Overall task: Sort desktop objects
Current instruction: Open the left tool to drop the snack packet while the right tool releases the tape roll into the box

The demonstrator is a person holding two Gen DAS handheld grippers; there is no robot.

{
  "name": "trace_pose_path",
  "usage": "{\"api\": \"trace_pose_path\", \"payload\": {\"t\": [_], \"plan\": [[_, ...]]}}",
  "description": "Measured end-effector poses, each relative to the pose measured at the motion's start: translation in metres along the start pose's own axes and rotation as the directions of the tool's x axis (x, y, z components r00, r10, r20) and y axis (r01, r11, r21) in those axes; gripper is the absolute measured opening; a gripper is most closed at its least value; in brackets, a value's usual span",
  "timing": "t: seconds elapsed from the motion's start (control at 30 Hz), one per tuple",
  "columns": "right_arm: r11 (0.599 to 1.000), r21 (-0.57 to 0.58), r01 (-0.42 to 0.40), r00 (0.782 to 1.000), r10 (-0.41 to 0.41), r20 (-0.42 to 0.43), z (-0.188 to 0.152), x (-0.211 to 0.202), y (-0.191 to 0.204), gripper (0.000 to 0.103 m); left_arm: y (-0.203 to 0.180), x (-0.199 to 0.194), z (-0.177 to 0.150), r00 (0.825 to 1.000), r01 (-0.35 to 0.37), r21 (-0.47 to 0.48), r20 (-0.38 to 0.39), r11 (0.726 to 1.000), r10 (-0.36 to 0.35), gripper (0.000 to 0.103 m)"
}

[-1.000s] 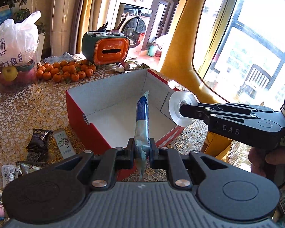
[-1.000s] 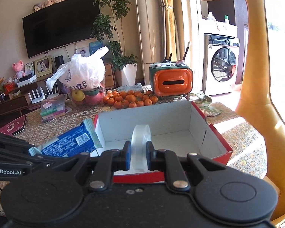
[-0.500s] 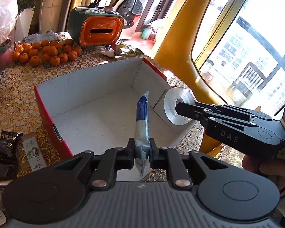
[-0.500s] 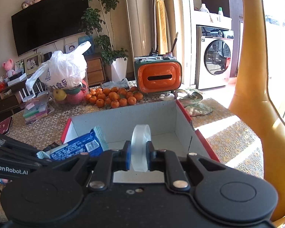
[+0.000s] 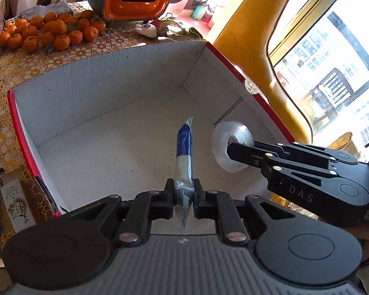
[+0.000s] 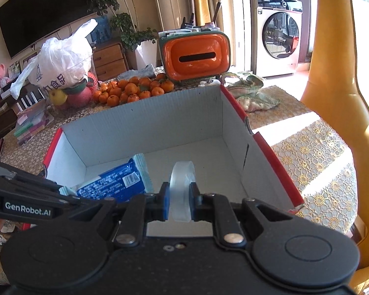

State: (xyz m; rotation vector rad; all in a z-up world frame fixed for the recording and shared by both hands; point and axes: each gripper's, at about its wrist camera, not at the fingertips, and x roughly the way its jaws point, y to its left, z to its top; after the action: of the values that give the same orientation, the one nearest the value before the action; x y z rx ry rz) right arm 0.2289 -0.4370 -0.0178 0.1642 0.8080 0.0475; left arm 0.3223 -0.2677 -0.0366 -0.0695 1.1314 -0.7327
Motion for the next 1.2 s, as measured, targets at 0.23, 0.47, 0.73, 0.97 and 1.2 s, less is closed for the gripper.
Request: {"api": "trace_pose_path", "payload": {"t": [0.23, 0.47, 0.73, 0.97, 1.2], "plan": [[1.0, 0.014, -0.016, 0.996, 0.017, -0.085, 0.005, 0.024, -0.01, 0.014, -0.001, 0.02, 0.005, 0.998, -0.042, 0.035, -0.052, 0.999, 0.044, 0.013], [0.998, 0.03, -0.055, 0.988, 0.059, -0.145, 0.01, 0.039, -0.013, 0.014, 0.001, 0.035, 0.009, 0.994, -0.047, 0.044, -0.1, 0.998, 0.051, 0.013], [0.998, 0.029, -0.049, 0.978, 0.053, -0.203, 0.013, 0.055, -0.016, 0.014, 0.0, 0.046, 0.016, 0.987, -0.054, 0.055, -0.148, 0.997, 0.061, 0.013], [1.0, 0.006, -0.011, 0.965, 0.012, -0.262, 0.023, 0.061, -0.019, 0.013, -0.001, 0.054, 0.019, 0.976, -0.104, 0.086, -0.181, 0.991, 0.118, 0.013], [1.0, -0.009, 0.02, 0.961, -0.021, -0.276, 0.022, 0.064, -0.024, 0.019, 0.0, 0.063, 0.019, 0.961, -0.137, 0.099, -0.229, 0.986, 0.157, 0.013]]}}
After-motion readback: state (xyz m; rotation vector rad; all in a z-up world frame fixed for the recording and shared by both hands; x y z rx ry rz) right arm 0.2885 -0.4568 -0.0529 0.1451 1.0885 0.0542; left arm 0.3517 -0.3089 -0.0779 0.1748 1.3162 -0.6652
